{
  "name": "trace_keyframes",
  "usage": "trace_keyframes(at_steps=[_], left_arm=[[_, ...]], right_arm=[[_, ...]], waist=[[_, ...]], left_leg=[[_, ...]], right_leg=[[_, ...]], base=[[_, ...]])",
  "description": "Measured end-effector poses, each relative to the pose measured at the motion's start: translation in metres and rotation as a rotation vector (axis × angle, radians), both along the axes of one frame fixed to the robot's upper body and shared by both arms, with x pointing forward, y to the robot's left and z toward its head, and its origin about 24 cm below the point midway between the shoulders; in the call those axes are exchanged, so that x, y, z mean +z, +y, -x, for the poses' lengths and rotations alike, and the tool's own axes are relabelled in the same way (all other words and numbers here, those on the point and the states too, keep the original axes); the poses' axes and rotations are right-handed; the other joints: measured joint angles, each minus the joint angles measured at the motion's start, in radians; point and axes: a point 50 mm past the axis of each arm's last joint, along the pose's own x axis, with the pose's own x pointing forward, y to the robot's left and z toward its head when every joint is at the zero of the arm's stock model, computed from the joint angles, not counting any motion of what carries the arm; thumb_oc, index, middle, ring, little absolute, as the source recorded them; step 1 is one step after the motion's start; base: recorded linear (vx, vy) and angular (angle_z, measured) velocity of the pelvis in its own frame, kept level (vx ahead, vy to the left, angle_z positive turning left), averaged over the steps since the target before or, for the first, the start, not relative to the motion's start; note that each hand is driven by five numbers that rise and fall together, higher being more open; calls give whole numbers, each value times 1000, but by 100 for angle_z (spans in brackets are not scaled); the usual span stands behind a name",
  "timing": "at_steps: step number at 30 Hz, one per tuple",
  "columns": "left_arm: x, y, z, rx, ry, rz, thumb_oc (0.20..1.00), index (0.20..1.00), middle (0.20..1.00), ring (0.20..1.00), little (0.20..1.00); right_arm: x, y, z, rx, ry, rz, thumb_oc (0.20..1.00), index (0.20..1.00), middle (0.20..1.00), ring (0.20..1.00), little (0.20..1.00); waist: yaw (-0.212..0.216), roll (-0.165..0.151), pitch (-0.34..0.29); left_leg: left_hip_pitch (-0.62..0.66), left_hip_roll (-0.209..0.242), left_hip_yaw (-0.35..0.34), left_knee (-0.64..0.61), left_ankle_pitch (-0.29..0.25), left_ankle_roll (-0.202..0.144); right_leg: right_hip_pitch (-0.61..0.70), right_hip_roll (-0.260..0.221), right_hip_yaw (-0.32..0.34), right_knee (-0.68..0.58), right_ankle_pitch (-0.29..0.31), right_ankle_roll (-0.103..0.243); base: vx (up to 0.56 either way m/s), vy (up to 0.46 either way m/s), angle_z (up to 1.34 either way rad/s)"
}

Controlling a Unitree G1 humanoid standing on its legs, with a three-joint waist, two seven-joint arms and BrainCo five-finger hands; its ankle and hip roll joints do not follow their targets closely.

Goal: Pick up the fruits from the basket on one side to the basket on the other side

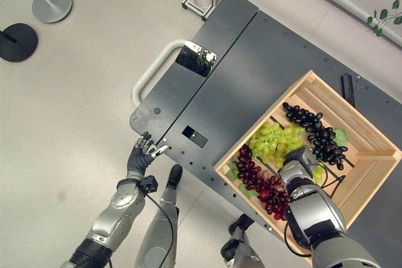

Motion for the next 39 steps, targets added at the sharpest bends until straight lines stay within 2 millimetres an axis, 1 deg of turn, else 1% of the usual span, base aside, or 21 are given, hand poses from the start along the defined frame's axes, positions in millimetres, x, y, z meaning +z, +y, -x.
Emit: trace_keyframes(at_steps=[5, 9, 10, 12, 15, 17, 18, 20, 21, 23, 24, 25, 26, 27, 28, 29, 30, 32, 34, 38, 39], left_arm=[[2, 0, -2, 3, -8, 1, 1000, 1000, 1000, 1000, 1000], [4, 5, -2, 21, -13, 2, 1000, 1000, 1000, 1000, 1000], [4, 7, -2, 28, -14, 3, 1000, 1000, 1000, 1000, 1000], [4, 19, -1, 63, -13, -9, 1000, 1000, 1000, 1000, 1000], [7, 27, -2, 87, -20, -14, 1000, 1000, 1000, 1000, 1000], [8, 37, -1, 101, -22, -33, 1000, 1000, 1000, 1000, 1000], [7, 46, 1, 121, -8, -49, 1000, 1000, 1000, 1000, 1000], [5, 52, 3, 117, 5, -76, 1000, 1000, 1000, 1000, 1000], [6, 55, 4, 111, 3, -92, 1000, 1000, 1000, 1000, 1000], [7, 61, 5, 115, 7, -105, 1000, 1000, 1000, 1000, 1000], [9, 66, 5, 106, 6, -115, 1000, 1000, 1000, 1000, 1000], [11, 69, 7, 103, 3, -126, 1000, 1000, 1000, 1000, 1000], [11, 74, 10, 90, 12, -152, 1000, 1000, 1000, 1000, 1000], [11, 77, 11, 85, 17, -162, 1000, 1000, 1000, 1000, 1000], [11, 78, 11, 71, 23, -173, 1000, 1000, 1000, 1000, 1000], [12, 78, 10, 61, 23, -177, 1000, 1000, 1000, 1000, 1000], [14, 77, 10, 38, 17, -184, 1000, 1000, 1000, 1000, 1000], [15, 76, 9, 15, 14, -188, 1000, 1000, 1000, 1000, 1000], [16, 77, 9, 3, 18, -193, 1000, 1000, 1000, 1000, 1000], [20, 79, 9, -37, 16, -235, 1000, 1000, 1000, 1000, 1000], [21, 79, 8, -43, 11, -252, 1000, 1000, 1000, 1000, 1000]], right_arm=[[-1, 2, 0, 13, -9, -2, 200, 200, 200, 200, 200], [-1, 8, -2, 77, -53, -20, 200, 200, 200, 200, 200], [1, 8, -2, 91, -63, -23, 200, 200, 200, 200, 200], [10, 21, -8, 202, -108, -39, 200, 200, 200, 200, 200], [20, 22, -8, 278, -150, -29, 200, 200, 200, 200, 200], [44, 25, -8, 384, -220, 6, 200, 200, 200, 200, 200], [61, 26, -10, 439, -259, 62, 200, 200, 200, 200, 200], [78, 27, -11, 491, -294, 108, 200, 200, 200, 200, 200], [96, 27, -11, 545, -321, 149, 200, 200, 200, 200, 200], [117, 30, -12, 591, -364, 196, 200, 200, 200, 200, 200], [135, 28, -10, 639, -375, 244, 200, 200, 200, 200, 200], [147, 28, -9, 663, -385, 273, 200, 200, 200, 200, 200], [168, 30, -10, 713, -393, 332, 200, 200, 200, 200, 200], [179, 31, -11, 728, -411, 348, 200, 200, 200, 200, 200], [194, 33, -13, 749, -434, 378, 200, 200, 200, 200, 200], [203, 35, -14, 767, -431, 403, 200, 200, 200, 200, 200], [219, 39, -14, 796, -437, 446, 200, 200, 200, 200, 200], [234, 43, -15, 826, -446, 478, 200, 200, 200, 200, 200], [243, 50, -16, 857, -433, 506, 200, 200, 200, 200, 200], [272, 76, -19, 965, -394, 613, 200, 200, 200, 200, 200], [277, 79, -18, 978, -400, 626, 200, 200, 200, 200, 200]], waist=[[-1, 0, 0], [-8, -1, -1], [-10, -2, -1], [-28, -4, 0], [-34, -8, 0], [-46, -20, 4], [-55, -34, 9], [-55, -52, 11], [-54, -61, 11], [-56, -77, 11], [-55, -89, 12], [-57, -95, 12], [-54, -106, 10], [-55, -112, 11], [-56, -118, 10], [-59, -120, 10], [-58, -124, 8], [-58, -130, 4], [-54, -132, 3], [-56, -133, 2], [-55, -133, 2]], left_leg=[[4, 0, 0, 1, 1, 1], [9, 1, 0, 4, 1, 0], [12, 2, 0, 5, 1, 0], [31, 5, 1, 5, 1, 0], [45, 7, 2, 5, 1, 0], [50, 10, 5, 4, 1, 0], [69, 10, 11, 4, 1, 0], [97, 11, 19, -1, 0, 0], [104, 10, 24, -3, 0, 0], [114, 10, 30, -4, 0, 0], [119, 9, 33, -4, 1, 2], [123, 7, 37, -4, 2, 3], [137, 7, 53, -6, 2, 4], [149, 6, 55, -9, 2, 4], [164, 5, 56, -14, 3, 5], [168, 5, 57, -16, 3, 6], [169, 3, 56, -17, 4, 7], [175, -2, 60, -21, 6, 10], [181, -6, 61, -24, 8, 13], [183, -9, 63, -27, 11, 16], [185, -10, 64, -27, 11, 17]], right_leg=[[5, 0, 0, 0, 0, 0], [12, 2, 0, 1, 1, 0], [15, 2, 0, 1, 1, 0], [33, 5, 0, 1, 1, 0], [46, 7, 1, 2, 1, 0], [49, 9, 2, 2, 3, -3], [62, 8, 9, 3, 4, -3], [83, 6, 13, 2, 4, -3], [87, 5, 15, 3, 4, -3], [88, 2, 23, 10, 4, -3], [87, -2, 29, 17, 4, -3], [88, -4, 32, 19, 4, -3], [87, -10, 43, 27, 4, -2], [95, -12, 45, 27, 4, -2], [106, -14, 47, 29, 4, -2], [109, -15, 48, 29, 4, -2], [109, -17, 50, 33, 3, -2], [107, -25, 56, 39, 3, 0], [109, -29, 57, 45, 2, 2], [105, -34, 58, 49, 2, 3], [106, -35, 58, 50, 2, 3]], base=[[0, 0, 0], [-6, -8, 0], [-28, -32, 1], [0, 0, 0], [0, 0, 0], [-8, 1, -3], [-25, 8, -10], [-24, 15, -10], [-6, 22, -7], [9, 25, -8], [10, 21, -8], [13, 20, -17], [-1, 11, -18], [0, 15, -18], [4, 14, -5], [0, 0, 0], [0, 0, 0], [0, 0, 0], [0, 0, 0], [0, 0, 0], [0, 0, 0]])
